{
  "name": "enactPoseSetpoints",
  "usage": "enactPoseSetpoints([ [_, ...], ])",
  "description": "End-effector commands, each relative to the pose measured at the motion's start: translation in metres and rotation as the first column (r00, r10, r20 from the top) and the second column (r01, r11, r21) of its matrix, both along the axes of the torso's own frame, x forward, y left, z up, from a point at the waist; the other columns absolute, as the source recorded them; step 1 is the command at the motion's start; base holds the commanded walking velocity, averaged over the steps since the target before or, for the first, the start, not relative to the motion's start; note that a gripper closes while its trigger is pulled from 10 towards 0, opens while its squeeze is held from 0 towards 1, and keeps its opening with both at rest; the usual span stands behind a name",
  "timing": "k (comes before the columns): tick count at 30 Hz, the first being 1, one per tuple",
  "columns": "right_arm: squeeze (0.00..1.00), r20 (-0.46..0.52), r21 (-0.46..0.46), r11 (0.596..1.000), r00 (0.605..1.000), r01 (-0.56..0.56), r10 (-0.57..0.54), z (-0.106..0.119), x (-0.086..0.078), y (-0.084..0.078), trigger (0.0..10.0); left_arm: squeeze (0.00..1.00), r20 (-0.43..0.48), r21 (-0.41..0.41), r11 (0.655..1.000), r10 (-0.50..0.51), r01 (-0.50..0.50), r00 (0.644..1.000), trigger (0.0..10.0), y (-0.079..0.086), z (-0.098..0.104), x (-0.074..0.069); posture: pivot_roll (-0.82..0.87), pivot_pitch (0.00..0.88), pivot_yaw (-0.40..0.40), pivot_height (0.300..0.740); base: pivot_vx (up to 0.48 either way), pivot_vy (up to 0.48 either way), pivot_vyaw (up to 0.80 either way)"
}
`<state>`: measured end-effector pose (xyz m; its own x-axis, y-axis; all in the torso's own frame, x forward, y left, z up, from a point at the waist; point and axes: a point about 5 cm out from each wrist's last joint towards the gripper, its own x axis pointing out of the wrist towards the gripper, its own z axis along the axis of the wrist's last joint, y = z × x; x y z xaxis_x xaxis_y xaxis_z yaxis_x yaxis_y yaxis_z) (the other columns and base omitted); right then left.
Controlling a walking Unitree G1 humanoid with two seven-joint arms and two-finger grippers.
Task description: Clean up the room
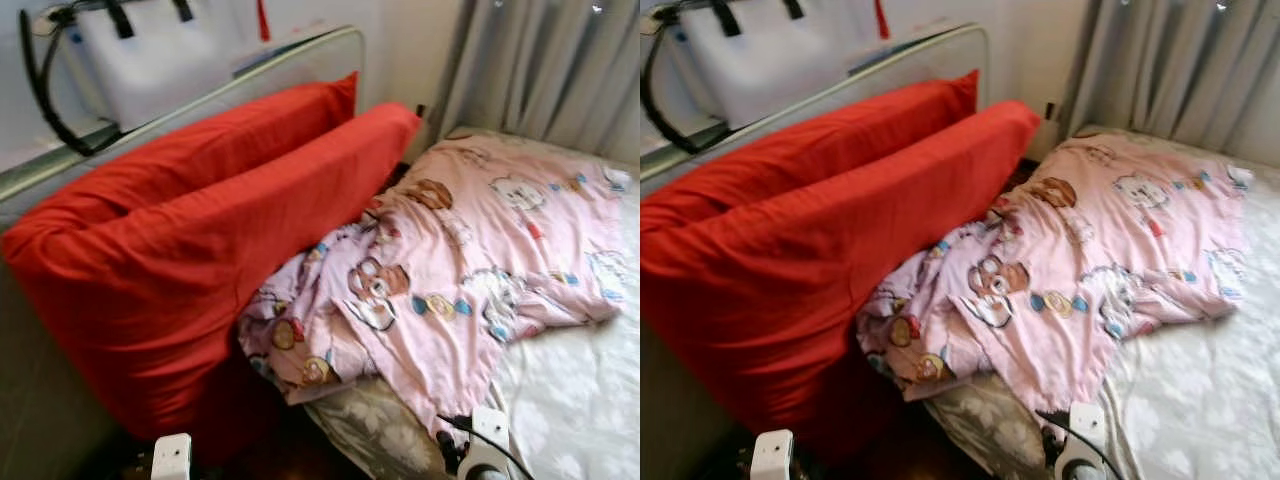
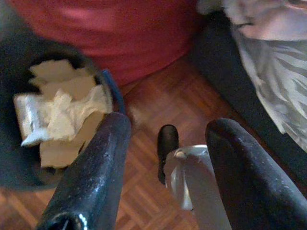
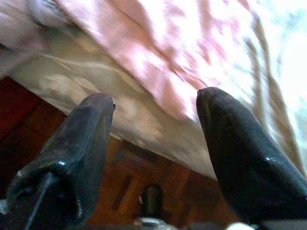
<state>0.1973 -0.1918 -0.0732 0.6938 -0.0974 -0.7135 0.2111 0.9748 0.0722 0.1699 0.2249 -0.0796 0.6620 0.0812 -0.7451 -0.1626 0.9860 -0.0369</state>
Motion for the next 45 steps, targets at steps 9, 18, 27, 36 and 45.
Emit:
enactPoseSetpoints([
  [9, 0.00, 0.010, -0.002, 1.000, 1.000, 0.004, -0.004, 0.001, 0.002, 0.000, 10.0, 0.00, -0.007, -0.005, 1.000, 0.007, -0.007, 1.000, 10.0, -0.002, -0.001, 0.000, -0.02, 0.000, 0.011, 0.740, 0.203, 0.000, 0.00],
  [18, 0.00, 0.124, -0.019, 1.000, 0.992, 0.010, -0.007, 0.012, 0.015, -0.002, 10.0, 0.00, 0.134, -0.020, 1.000, 0.014, -0.011, 0.991, 10.0, 0.008, 0.015, 0.021, -0.02, 0.014, 0.009, 0.740, 0.000, 0.000, 0.00],
  [27, 0.00, 0.391, -0.064, 0.998, 0.919, -0.015, 0.039, 0.043, 0.039, -0.001, 10.0, 0.00, 0.413, -0.004, 0.998, -0.055, 0.062, 0.909, 10.0, 0.002, 0.049, 0.062, -0.02, 0.034, 0.004, 0.740, 0.000, 0.000, 0.00],
  [36, 0.00, 0.503, -0.094, 0.996, 0.862, -0.009, 0.056, 0.057, 0.038, -0.002, 10.0, 0.00, 0.720, 0.113, 0.985, -0.170, 0.128, 0.672, 10.0, -0.040, 0.117, 0.100, -0.02, 0.042, -0.002, 0.740, 0.000, 0.000, 0.00],
  [45, 0.00, 0.516, -0.101, 0.995, 0.854, -0.012, 0.062, 0.058, 0.032, 0.004, 10.0, 0.00, 0.808, 0.146, 0.973, -0.222, 0.180, 0.545, 10.0, -0.069, 0.170, 0.083, -0.01, 0.037, -0.007, 0.740, 0.000, 0.000, 0.00],
])
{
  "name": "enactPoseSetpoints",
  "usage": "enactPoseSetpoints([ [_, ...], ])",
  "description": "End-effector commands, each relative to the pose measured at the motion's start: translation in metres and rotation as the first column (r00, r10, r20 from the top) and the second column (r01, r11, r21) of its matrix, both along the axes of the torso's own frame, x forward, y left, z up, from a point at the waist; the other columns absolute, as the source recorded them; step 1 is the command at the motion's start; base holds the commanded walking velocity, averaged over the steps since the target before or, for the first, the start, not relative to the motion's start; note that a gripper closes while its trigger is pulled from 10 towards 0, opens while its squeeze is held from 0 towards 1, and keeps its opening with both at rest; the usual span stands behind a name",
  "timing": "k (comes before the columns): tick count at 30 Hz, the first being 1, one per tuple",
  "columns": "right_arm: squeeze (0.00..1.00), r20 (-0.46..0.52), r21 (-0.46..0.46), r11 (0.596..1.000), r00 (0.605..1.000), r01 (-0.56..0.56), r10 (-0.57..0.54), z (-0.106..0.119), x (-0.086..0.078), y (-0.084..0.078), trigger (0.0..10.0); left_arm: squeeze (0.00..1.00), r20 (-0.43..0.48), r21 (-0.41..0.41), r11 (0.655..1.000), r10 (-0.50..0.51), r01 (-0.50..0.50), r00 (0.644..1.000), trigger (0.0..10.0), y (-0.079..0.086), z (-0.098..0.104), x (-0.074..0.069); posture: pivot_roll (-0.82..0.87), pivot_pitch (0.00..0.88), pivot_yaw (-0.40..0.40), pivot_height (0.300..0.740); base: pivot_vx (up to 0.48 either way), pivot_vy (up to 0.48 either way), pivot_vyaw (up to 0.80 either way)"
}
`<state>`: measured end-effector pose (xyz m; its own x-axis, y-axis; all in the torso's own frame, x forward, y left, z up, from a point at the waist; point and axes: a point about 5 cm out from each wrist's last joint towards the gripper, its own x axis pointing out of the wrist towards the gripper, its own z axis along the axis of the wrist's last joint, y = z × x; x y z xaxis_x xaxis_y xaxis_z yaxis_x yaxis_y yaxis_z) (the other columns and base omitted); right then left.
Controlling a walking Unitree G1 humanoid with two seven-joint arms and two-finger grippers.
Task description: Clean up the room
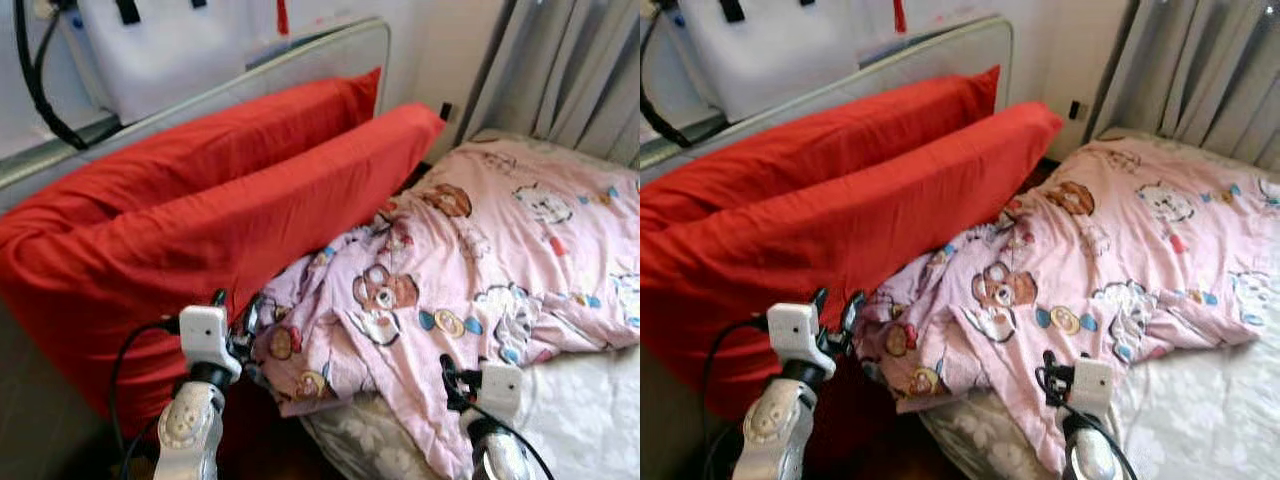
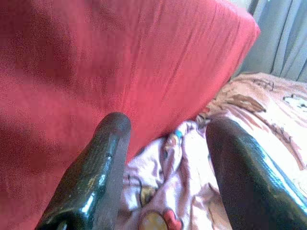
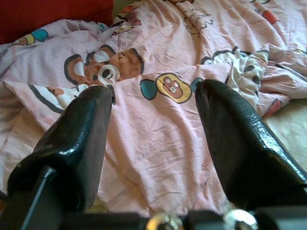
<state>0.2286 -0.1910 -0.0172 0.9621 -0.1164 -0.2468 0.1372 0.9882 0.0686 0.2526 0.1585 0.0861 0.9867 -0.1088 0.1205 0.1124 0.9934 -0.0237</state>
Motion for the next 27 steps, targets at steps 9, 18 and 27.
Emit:
enactPoseSetpoints([
  [9, 0.00, 0.000, 0.000, 1.000, 1.000, -0.020, 0.020, 0.008, 0.011, 0.007, 10.0, 0.00, -0.088, -0.010, 0.999, 0.034, -0.035, 0.996, 10.0, -0.004, 0.009, -0.002, -0.02, 0.020, -0.002, 0.715, 0.000, 0.000, 0.00],
  [18, 0.00, 0.077, -0.004, 1.000, 0.997, -0.028, 0.028, 0.019, 0.016, 0.005, 10.0, 0.00, -0.184, 0.003, 1.000, 0.030, -0.030, 0.982, 10.0, 0.011, -0.012, -0.016, -0.03, 0.000, 0.009, 0.695, 0.000, 0.000, 0.00],
  [27, 0.00, 0.077, -0.021, 0.999, 0.996, -0.039, 0.040, 0.021, 0.020, 0.003, 10.0, 0.00, -0.209, 0.053, 0.999, 0.017, -0.006, 0.978, 10.0, 0.021, -0.021, -0.018, -0.02, 0.000, -0.001, 0.695, 0.000, 0.000, 0.00],
])
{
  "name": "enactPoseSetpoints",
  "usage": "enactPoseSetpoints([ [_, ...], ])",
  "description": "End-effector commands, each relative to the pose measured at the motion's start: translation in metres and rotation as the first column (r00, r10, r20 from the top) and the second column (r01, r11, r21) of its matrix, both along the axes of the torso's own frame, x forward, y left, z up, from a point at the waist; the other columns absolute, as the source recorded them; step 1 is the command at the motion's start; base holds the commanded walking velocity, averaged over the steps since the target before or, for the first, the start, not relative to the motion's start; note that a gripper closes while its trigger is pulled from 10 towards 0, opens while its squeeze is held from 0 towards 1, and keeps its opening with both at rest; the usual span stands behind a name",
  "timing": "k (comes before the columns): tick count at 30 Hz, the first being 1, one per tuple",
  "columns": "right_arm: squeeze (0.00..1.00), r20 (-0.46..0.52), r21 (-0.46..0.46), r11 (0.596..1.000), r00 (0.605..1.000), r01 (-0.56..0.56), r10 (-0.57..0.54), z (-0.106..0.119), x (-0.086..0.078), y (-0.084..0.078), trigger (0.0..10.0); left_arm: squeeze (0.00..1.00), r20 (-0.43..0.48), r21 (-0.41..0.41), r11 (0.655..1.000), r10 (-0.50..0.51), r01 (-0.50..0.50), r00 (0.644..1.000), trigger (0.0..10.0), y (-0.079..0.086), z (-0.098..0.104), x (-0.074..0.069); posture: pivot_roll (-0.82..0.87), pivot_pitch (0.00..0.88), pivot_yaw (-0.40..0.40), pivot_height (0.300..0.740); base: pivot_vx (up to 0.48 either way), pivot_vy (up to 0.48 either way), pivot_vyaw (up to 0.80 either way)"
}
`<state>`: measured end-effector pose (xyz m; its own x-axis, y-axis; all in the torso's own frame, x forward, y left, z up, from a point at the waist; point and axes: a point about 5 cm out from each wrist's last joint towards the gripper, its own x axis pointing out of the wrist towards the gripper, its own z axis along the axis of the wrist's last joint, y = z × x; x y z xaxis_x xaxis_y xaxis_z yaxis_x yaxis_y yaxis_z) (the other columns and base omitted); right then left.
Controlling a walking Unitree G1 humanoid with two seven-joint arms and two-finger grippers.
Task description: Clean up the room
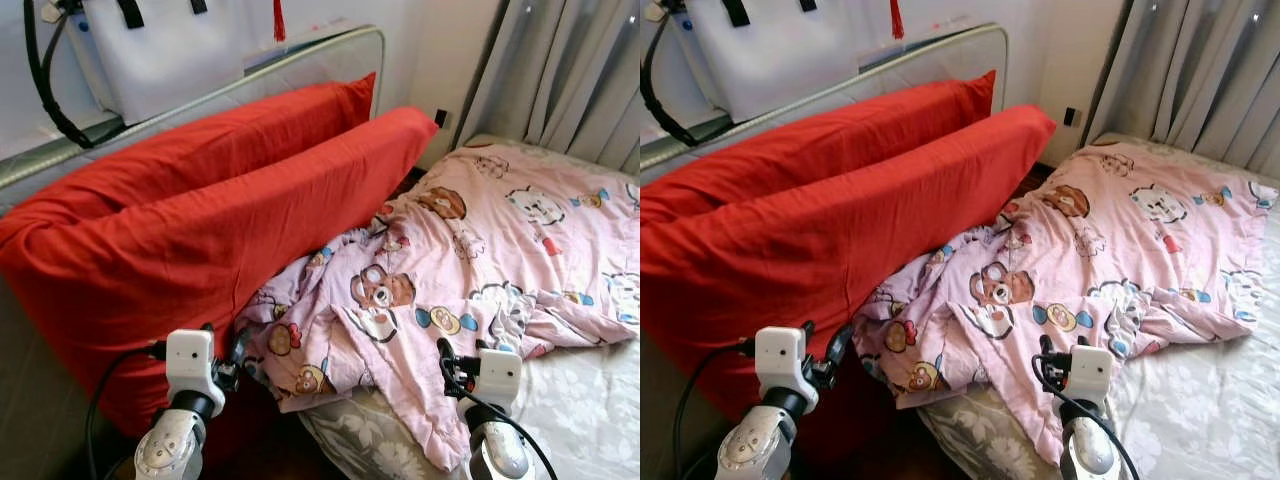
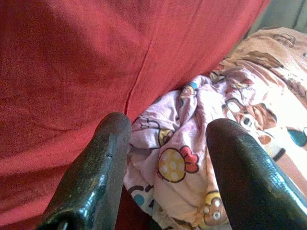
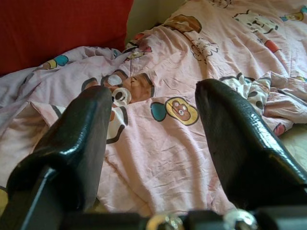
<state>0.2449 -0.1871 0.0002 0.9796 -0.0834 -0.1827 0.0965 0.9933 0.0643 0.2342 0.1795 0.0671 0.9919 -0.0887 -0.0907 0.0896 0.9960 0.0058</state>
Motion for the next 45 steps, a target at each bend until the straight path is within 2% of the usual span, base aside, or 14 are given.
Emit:
enactPoseSetpoints([
  [1, 0.00, -0.004, -0.012, 1.000, 1.000, -0.003, 0.003, 0.003, 0.004, -0.001, 10.0, 0.00, -0.005, 0.002, 1.000, -0.006, 0.006, 1.000, 10.0, 0.002, -0.003, 0.001, -0.02, 0.003, -0.002, 0.695, 0.000, 0.000, 0.00],
  [8, 0.00, -0.025, -0.014, 1.000, 1.000, -0.008, 0.008, 0.001, 0.004, 0.001, 10.0, 0.00, -0.004, -0.005, 1.000, 0.018, -0.018, 1.000, 10.0, 0.007, -0.006, 0.003, -0.02, 0.016, -0.008, 0.665, 0.000, 0.000, 0.00],
  [12, 0.00, -0.003, -0.005, 1.000, 1.000, -0.014, 0.014, 0.002, 0.004, 0.004, 10.0, 0.00, -0.007, -0.012, 1.000, 0.014, -0.014, 1.000, 10.0, 0.006, -0.010, 0.001, -0.02, 0.023, -0.008, 0.665, 0.000, 0.000, 0.00],
  [36, 0.00, -0.019, 0.009, 1.000, 1.000, -0.024, 0.024, 0.000, 0.004, 0.007, 10.0, 0.00, -0.017, -0.029, 1.000, 0.000, -0.001, 1.000, 10.0, 0.008, -0.024, 0.003, -0.01, 0.039, 0.003, 0.665, 0.000, 0.000, 0.00],
  [42, 0.00, -0.085, 0.004, 1.000, 0.996, -0.024, 0.024, -0.007, 0.004, 0.009, 10.0, 0.00, -0.017, -0.034, 0.999, -0.003, 0.002, 1.000, 10.0, 0.008, -0.026, 0.003, -0.01, 0.040, 0.006, 0.665, 0.000, 0.000, 0.00],
  [45, 0.00, -0.077, 0.003, 1.000, 0.997, -0.030, 0.030, -0.007, 0.004, 0.009, 10.0, 0.00, -0.017, -0.034, 0.999, -0.003, 0.003, 1.000, 10.0, 0.008, -0.026, 0.003, -0.01, 0.041, 0.007, 0.645, 0.000, 0.000, 0.00],
])
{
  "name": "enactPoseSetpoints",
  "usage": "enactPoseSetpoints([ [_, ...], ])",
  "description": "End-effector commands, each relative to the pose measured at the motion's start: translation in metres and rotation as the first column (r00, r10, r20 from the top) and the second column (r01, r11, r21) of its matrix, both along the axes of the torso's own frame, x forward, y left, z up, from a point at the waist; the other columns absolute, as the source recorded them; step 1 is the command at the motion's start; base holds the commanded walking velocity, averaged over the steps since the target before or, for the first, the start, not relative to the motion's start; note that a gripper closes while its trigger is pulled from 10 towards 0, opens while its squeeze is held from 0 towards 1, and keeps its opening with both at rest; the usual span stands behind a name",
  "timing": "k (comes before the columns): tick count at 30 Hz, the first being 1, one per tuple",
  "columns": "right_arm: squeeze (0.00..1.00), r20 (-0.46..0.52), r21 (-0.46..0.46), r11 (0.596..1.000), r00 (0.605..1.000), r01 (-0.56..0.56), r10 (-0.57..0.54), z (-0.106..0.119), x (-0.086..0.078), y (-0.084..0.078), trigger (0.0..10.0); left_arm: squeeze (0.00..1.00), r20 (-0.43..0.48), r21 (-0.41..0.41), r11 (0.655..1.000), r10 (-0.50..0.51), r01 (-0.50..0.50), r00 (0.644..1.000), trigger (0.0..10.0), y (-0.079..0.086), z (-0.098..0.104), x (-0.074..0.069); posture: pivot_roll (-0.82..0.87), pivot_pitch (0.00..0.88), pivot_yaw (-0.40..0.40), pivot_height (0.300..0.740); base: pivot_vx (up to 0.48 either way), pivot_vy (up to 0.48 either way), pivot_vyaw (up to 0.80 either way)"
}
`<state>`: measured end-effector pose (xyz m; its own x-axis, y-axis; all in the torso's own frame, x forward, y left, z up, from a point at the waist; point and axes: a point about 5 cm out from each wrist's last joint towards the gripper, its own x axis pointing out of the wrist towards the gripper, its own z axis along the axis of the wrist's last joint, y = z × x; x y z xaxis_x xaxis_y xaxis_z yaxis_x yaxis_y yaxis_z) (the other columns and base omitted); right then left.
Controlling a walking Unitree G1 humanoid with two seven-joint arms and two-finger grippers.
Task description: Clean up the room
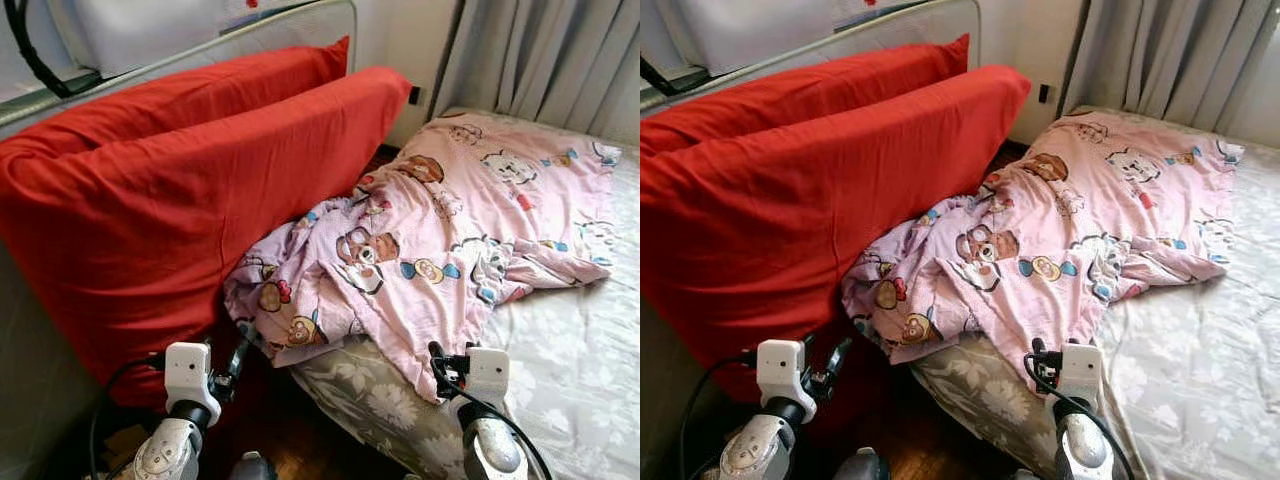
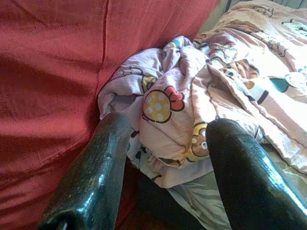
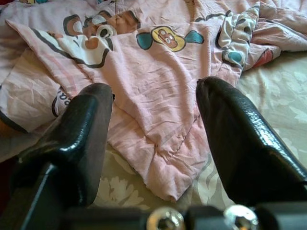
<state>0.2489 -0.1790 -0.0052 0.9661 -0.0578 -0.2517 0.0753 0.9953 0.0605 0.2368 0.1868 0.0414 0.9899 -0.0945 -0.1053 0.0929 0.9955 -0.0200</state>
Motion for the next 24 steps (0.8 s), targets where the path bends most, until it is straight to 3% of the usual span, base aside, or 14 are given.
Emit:
enactPoseSetpoints([
  [1, 0.00, 0.010, 0.004, 1.000, 1.000, -0.003, 0.002, 0.0002, -0.0006, 0.0009, 10.0, 0.00, 0.000, -0.008, 1.000, 0.000, 0.000, 1.000, 10.0, 0.0011, -0.0006, 0.0005, -0.01, 0.041, 0.007, 0.645, 0.000, 0.000, 0.00],
  [14, 0.00, 0.019, 0.006, 1.000, 1.000, -0.014, 0.014, 0.0017, -0.0002, 0.0015, 10.0, 0.00, 0.011, 0.006, 1.000, 0.020, -0.021, 1.000, 10.0, 0.0096, 0.0013, 0.0035, -0.01, 0.038, 0.009, 0.645, 0.000, 0.000, 0.00],
  [24, 0.00, 0.011, 0.016, 0.999, 1.000, -0.028, 0.028, 0.0006, 0.0014, 0.0051, 10.0, 0.00, 0.012, 0.004, 1.000, 0.011, -0.011, 1.000, 10.0, 0.0071, 0.0028, 0.0072, -0.01, 0.023, 0.014, 0.645, 0.000, 0.000, 0.00],
])
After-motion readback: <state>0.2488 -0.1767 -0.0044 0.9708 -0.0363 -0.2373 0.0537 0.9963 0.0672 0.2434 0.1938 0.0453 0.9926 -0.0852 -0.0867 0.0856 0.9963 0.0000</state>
